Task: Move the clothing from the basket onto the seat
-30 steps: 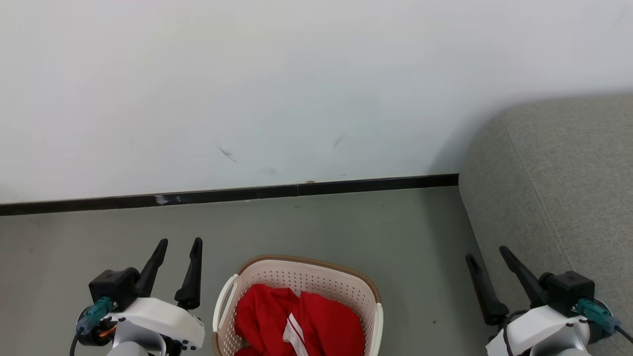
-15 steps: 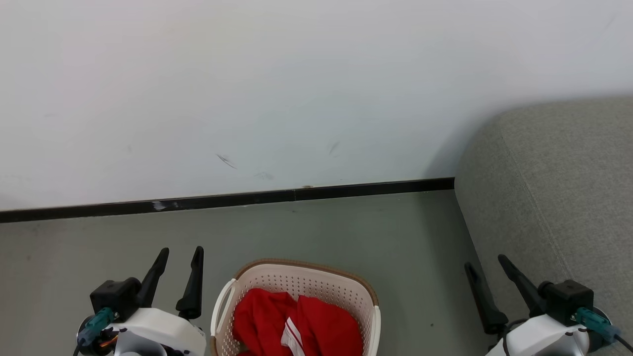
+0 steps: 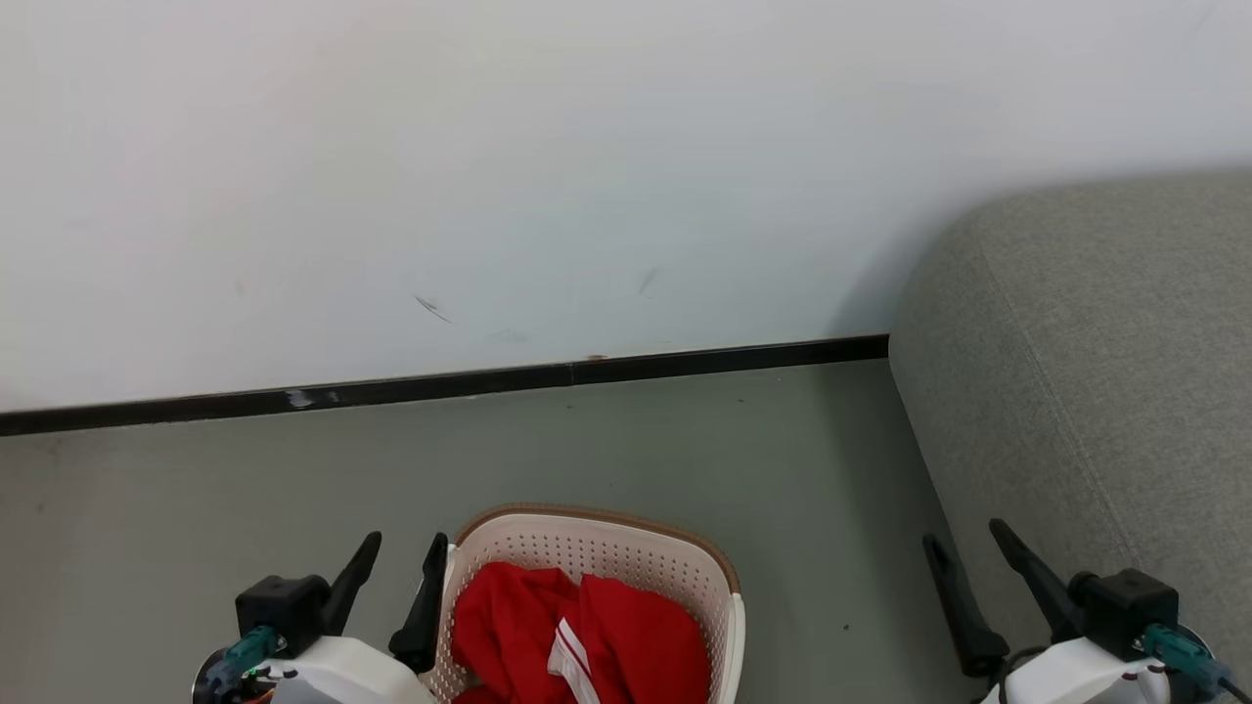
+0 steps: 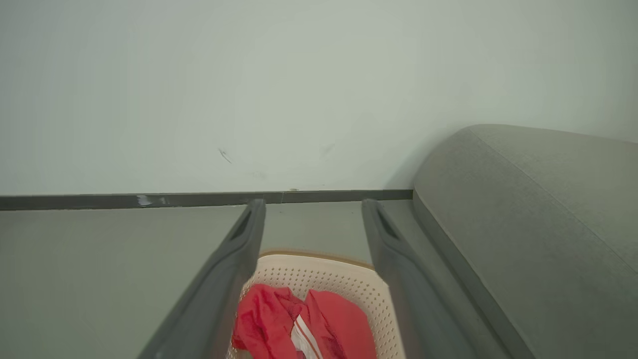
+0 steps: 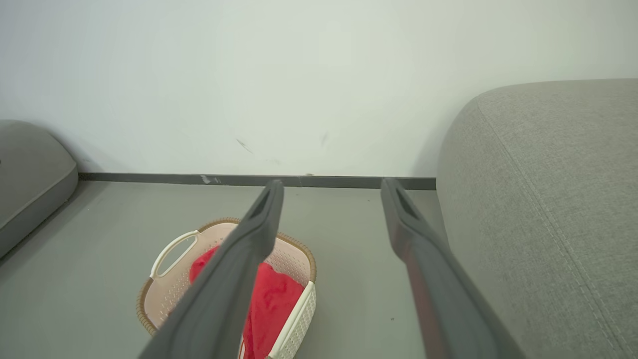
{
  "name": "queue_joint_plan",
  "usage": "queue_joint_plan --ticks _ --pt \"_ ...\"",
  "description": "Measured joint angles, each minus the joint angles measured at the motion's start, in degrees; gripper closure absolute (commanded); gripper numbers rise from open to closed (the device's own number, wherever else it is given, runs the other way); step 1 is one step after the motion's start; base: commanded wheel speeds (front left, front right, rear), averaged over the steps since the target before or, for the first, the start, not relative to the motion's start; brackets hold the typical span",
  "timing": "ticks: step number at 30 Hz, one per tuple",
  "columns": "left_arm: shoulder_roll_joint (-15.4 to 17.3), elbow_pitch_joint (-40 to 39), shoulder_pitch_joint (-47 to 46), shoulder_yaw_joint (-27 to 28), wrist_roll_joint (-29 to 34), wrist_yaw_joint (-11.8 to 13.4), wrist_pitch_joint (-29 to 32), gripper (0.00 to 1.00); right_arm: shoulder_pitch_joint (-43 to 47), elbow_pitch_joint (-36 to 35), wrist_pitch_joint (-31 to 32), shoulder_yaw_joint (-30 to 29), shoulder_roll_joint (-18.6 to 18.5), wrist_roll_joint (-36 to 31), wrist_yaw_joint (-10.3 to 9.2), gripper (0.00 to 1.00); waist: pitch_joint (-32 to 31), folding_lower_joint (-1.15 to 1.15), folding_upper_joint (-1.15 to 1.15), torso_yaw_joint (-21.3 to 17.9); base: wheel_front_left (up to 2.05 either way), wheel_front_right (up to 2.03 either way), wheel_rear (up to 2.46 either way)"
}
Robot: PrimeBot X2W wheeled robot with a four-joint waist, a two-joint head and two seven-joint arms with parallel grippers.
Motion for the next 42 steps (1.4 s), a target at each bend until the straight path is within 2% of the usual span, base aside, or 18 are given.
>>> queue_joint_plan --ticks 14,27,42 --pt "-0.8 1.1 0.0 -3.7 1.3 0.0 5.0 0.00 3.5 -0.7 0.0 -1.3 1.2 0.0 0.00 0.00 3.2 0.00 0.00 -1.2 0.00 0.00 0.00" --pt "-1.1 1.2 -3.1 -5.6 1.8 0.1 8.6 0.00 3.3 -2.8 0.0 -1.6 2.8 -1.1 0.00 0.00 8.3 0.00 0.00 -2.6 0.00 0.00 0.00" --pt "-0.5 2.4 -8.0 -7.7 6.5 3.7 13.7 0.00 -1.4 -4.5 0.0 -0.9 4.0 -1.6 0.00 0.00 15.8 0.00 0.00 -4.9 0.00 0.00 0.00"
